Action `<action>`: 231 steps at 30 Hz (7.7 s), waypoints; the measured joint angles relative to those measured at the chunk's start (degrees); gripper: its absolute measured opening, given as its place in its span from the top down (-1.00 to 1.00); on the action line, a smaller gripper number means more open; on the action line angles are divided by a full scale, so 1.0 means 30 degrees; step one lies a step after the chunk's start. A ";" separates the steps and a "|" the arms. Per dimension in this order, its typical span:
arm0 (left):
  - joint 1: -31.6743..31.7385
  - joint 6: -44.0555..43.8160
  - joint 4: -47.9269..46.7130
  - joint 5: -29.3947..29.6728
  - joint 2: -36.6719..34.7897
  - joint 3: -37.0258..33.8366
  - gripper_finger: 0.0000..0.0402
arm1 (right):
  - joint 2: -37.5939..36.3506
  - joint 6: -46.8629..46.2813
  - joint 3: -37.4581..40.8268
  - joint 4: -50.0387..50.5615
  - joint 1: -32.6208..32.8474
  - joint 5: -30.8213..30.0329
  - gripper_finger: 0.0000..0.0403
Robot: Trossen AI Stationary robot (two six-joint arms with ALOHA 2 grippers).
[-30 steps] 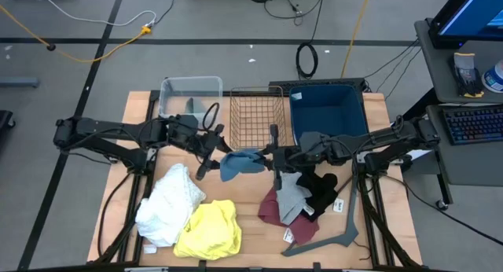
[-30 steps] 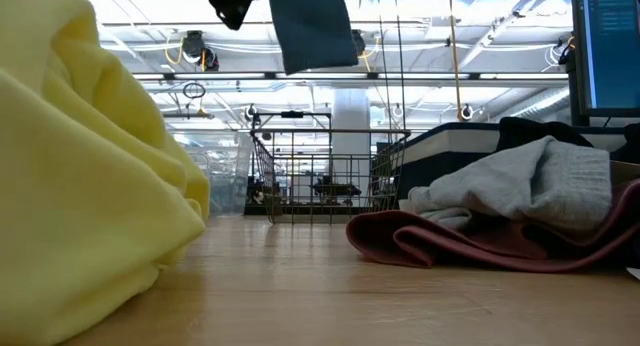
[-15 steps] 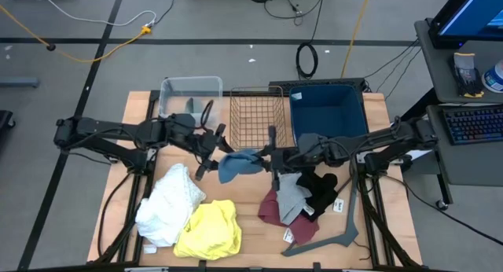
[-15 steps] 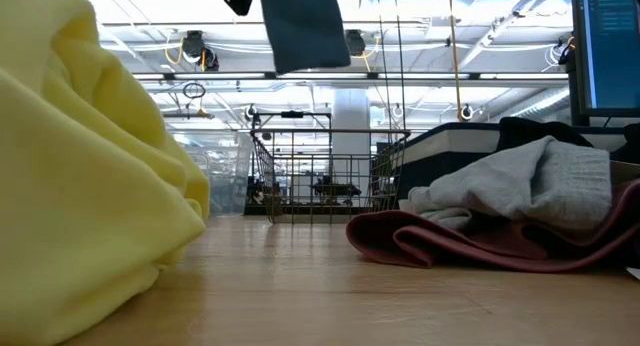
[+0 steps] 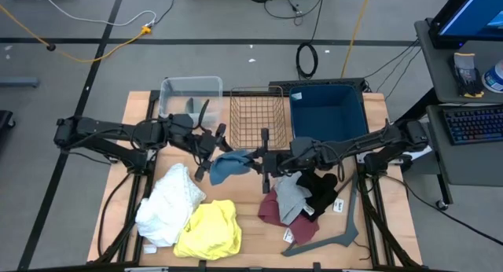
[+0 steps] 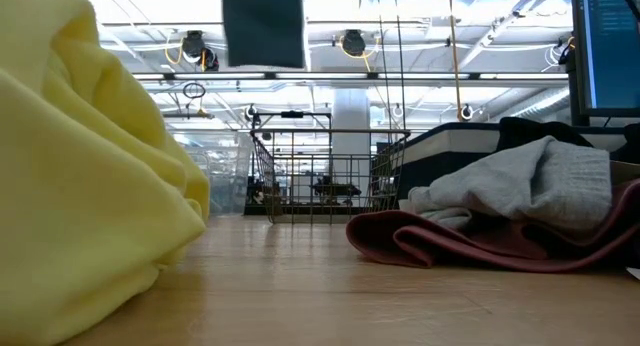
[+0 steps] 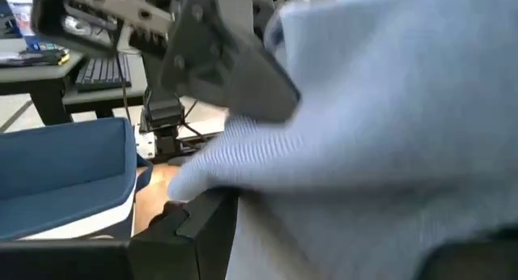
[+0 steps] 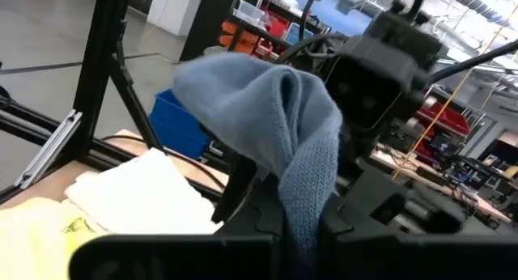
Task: Pick & Place Cloths
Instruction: Put the blue sock into the transparent container, then put the black sock into the transparent container
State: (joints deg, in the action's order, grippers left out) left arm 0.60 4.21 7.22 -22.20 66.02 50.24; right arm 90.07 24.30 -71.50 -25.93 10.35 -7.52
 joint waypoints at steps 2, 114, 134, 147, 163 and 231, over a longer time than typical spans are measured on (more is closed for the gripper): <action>0.0000 0.0069 0.0199 -0.0007 -0.0003 0.0000 -0.07 | 0.0222 0.0004 0.0011 -0.0467 -0.0002 0.0018 0.97; 1.3566 0.0511 -0.2475 1.6466 -0.1501 -0.0013 1.00 | 0.0367 -1.2877 0.0011 2.1527 0.7839 -0.4972 0.08; 1.3559 0.1065 -0.8942 1.8418 -0.1501 -0.0014 1.00 | 0.0367 -1.3329 0.0011 2.1301 0.7839 -0.4965 0.08; 1.5404 -0.0718 -1.0649 1.3929 -0.0890 -0.0015 1.00 | 0.0367 -1.3372 0.0011 2.1301 0.7839 -0.4914 0.08; 1.7118 -0.3198 -1.0894 1.0206 0.2868 -0.0012 1.00 | 0.0367 -1.3372 0.0011 2.1302 0.7839 -0.4907 0.08; 1.3690 -0.0328 -0.6301 -0.1151 -0.4889 0.0000 -0.13 | 0.0360 -1.6940 0.0004 2.7344 0.7825 -0.3440 0.08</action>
State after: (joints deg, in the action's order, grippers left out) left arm 41.67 3.22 -11.68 -25.65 51.35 50.24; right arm 91.15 -26.52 -71.48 56.10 33.82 -17.84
